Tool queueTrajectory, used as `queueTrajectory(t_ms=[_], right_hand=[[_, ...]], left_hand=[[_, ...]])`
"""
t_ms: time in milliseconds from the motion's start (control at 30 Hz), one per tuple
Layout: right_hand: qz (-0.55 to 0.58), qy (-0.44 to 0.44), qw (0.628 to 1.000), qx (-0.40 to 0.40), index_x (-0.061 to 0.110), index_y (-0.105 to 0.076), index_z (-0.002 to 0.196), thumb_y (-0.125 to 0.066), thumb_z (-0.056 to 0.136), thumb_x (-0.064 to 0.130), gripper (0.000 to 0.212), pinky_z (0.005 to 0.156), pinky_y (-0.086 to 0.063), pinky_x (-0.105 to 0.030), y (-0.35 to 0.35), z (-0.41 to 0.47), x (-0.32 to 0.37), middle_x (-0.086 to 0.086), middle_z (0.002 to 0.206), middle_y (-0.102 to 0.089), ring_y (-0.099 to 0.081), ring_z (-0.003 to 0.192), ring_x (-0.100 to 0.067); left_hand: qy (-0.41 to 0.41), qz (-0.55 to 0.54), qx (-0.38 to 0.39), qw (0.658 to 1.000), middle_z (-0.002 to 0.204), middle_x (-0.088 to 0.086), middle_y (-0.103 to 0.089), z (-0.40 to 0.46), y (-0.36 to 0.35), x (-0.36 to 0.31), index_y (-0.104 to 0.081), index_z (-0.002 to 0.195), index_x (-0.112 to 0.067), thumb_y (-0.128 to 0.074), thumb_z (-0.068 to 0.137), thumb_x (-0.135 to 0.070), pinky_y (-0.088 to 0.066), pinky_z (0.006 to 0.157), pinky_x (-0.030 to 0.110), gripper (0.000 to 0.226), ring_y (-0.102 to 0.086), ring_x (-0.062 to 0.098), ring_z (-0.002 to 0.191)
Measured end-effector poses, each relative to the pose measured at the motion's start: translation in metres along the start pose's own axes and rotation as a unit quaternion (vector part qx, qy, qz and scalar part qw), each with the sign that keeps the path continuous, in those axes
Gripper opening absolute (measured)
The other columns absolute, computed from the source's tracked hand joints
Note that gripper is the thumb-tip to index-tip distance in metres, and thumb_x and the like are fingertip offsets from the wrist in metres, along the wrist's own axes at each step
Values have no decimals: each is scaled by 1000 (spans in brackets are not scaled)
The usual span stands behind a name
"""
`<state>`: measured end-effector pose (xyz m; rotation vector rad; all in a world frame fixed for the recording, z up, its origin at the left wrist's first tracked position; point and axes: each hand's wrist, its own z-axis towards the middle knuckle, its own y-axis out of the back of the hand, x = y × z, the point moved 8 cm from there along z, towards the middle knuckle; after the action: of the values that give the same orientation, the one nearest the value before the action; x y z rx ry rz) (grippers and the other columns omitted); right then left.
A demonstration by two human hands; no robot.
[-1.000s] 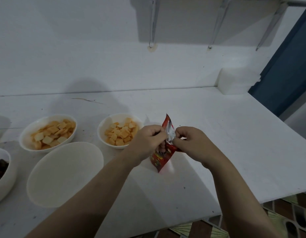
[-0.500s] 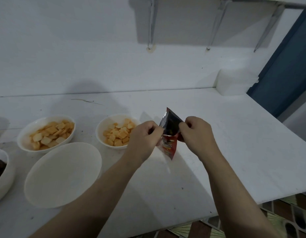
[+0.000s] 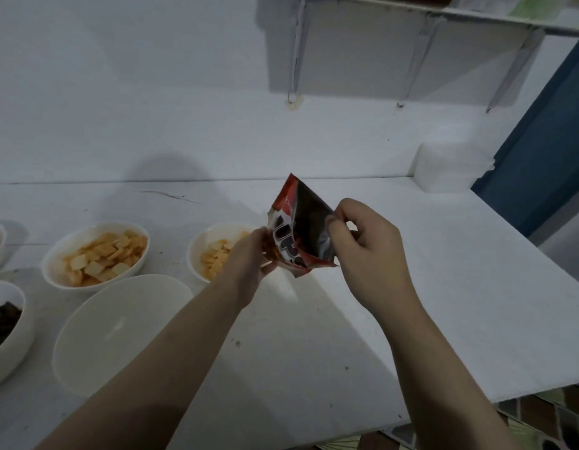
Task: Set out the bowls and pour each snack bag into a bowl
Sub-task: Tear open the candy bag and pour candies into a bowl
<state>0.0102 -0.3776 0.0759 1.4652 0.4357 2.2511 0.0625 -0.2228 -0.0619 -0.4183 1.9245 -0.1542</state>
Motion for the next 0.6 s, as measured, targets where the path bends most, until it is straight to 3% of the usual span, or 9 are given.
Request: queueTrajectory(t_ms=[100,300,367,467,600], right_hand=[[13,28,999,29,2,-43,69,-51,96,13,29,46,-25,-16,-20,7,17,0,58,-38,-33,51,-9],[-36,93,993,59,6,-47,66,-51,97,21,35,47,-28,-22,-63,19,52,-2,56,-47,-44,55,-16],[-35,88,994,57,7,-46,65,-50,97,21,35,46,-28,-22,-77,23,60,-2,56,-47,-41,53,-13],[-23,79,995,61,6,-47,65,-50,96,18,34,46,-28,-23,-101,28,76,-3,56,-48,-41,52,-14],[9,71,996,46,21,-33,56,-52,95,14,43,44,-28,-17,-128,28,97,7,49,-40,-38,49,-9]], left_hand=[[29,-91,4,995,99,18,-68,-1,11,-13,-60,118,2,-40,102,-20,-57,62,37,34,-66,30,88],[-18,-73,-117,990,95,21,-70,-3,78,-41,-64,114,0,-39,98,-24,-55,57,34,39,-67,39,86],[-24,-93,-135,986,87,16,-69,-7,98,-49,-65,105,-3,-41,96,-21,-57,69,37,30,-66,31,80],[-34,-106,-140,984,89,14,-67,-12,127,-65,-61,94,-9,-44,96,-20,-51,95,46,21,-65,29,87],[-49,-118,-145,981,96,15,-68,-14,167,-84,-62,91,-11,-48,96,-26,-48,101,52,21,-65,34,101]])
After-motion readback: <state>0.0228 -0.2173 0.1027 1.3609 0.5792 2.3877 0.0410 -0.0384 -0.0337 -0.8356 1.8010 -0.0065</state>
